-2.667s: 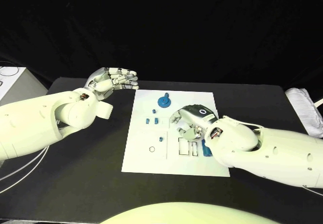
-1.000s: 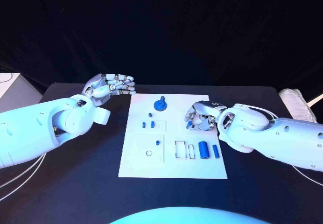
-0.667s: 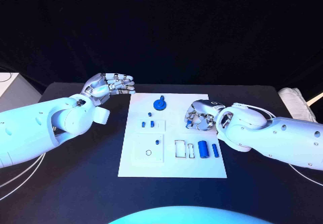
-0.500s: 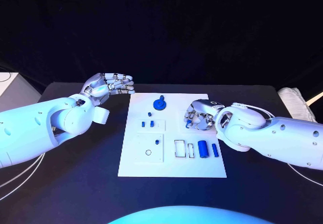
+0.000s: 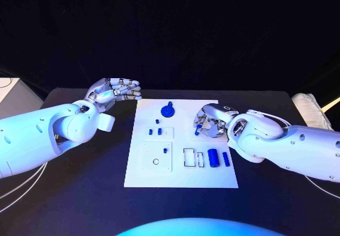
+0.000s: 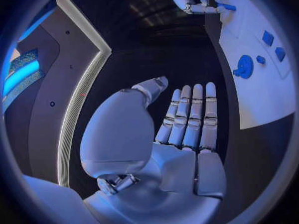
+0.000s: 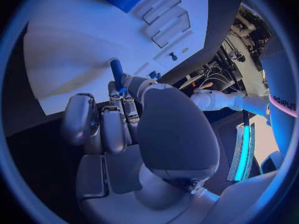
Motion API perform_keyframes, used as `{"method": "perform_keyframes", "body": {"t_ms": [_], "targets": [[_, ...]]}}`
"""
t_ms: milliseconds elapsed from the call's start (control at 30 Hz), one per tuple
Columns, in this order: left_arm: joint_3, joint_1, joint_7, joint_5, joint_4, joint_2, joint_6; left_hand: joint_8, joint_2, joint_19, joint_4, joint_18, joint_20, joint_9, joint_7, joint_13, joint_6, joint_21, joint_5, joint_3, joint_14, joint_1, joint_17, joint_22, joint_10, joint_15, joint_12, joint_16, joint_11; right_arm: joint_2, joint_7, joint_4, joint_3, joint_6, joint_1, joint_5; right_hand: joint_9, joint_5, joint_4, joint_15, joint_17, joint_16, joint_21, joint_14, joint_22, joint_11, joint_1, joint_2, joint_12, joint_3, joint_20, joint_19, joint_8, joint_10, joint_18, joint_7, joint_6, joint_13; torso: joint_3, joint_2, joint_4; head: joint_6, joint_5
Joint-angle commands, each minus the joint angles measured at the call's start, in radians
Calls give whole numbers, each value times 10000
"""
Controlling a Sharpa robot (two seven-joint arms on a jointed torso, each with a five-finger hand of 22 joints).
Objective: Assemble the parts on the task board
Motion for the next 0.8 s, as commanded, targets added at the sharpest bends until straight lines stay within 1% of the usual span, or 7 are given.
{"method": "perform_keyframes", "body": {"t_ms": [33, 133, 200, 300, 433, 600, 800], "targets": [[8, 0, 46, 85, -1, 26, 173, -22, 24, 98, 33, 106, -2, -14, 8, 17, -86, -52, 14, -49, -33, -19, 9, -16, -103, 46, -12, -24, 0, -90, -45, 302, 46, -387, 106, 85, 49, 33, -209, -72, -11, 25, 41, 250, 777, -933, -98, 77, -88, 133, -17, 43, 65, 1013, -180, 25, -30, 326, -12, -9, 2, 79, 21], [8, -1, 19, 85, -39, 49, 193, -19, 29, 101, 44, 105, -1, -14, 7, 18, -87, -56, 13, -55, -35, -31, 10, -19, -105, 47, -7, -24, 0, -205, -161, 774, 134, -445, 263, 82, 56, 36, -230, -72, -30, 15, 42, 246, 780, -932, -117, 77, -97, 148, -17, 43, 70, 1014, -181, 26, -35, 331, 14, 23, -10, 93, 33], [8, -1, 7, 85, -56, 71, 211, -19, 29, 101, 44, 105, -1, -14, 7, 18, -87, -56, 13, -55, -35, -31, 10, -19, -105, 47, -7, -24, 0, -235, -184, 1027, 164, -474, 337, 83, 69, 37, -265, -71, -29, 15, 74, 246, 797, -932, -147, 72, -109, 169, -16, 50, 80, 1019, -186, 26, -39, 340, 13, 23, -7, 94, 28], [8, -1, 1, 84, -67, 96, 233, -19, 29, 102, 47, 105, -1, -15, 8, 18, -89, -58, 13, -58, -37, -34, 10, -20, -108, 48, -7, -24, 1, -212, -170, 1294, 185, -517, 388, 122, 88, 43, -318, -71, -25, 17, 86, 247, 809, -932, -192, 71, -125, 204, -16, 52, 95, 1030, -187, 26, -45, 354, -3, 13, 4, 88, 42], [8, -2, -5, 84, -77, 106, 242, -19, 29, 102, 47, 105, -1, -15, 8, 18, -89, -58, 13, -58, -37, -34, 10, -20, -108, 48, -7, -24, 1, -70, -79, 1526, 193, -646, 361, 82, 109, 70, -390, -72, -42, 8, 92, 243, 821, -931, -237, 72, -147, 255, -17, 52, 108, 1038, -188, 28, -61, 371, 21, 30, -12, 51, 150], [8, -7, -6, 84, -90, 130, 259, -19, 29, 102, 47, 105, -1, -15, 8, 18, -89, -58, 13, -58, -37, -34, 10, -20, -108, 48, -7, -24, 1, 358, 171, 1757, 177, -882, 92, -268, 131, 116, -466, -71, -31, 13, 93, 245, 831, -929, -285, 71, -170, 308, -17, 51, 121, 1048, -187, 30, -77, 391, 23, 24, -11, 2, 253], [8, -21, -9, 84, -103, 180, 284, -19, 29, 102, 47, 105, -1, -15, 8, 18, -89, -58, 13, -58, -37, -34, 10, -20, -108, 48, -7, -24, 1, 1038, 407, 1657, 111, -952, -318, -585, 144, 149, -513, -70, -62, -2, 70, 238, 828, -927, -315, 71, -185, 340, -17, 44, 129, 1053, -183, 31, -85, 403, 4, 12, 2, -78, 420]]}}
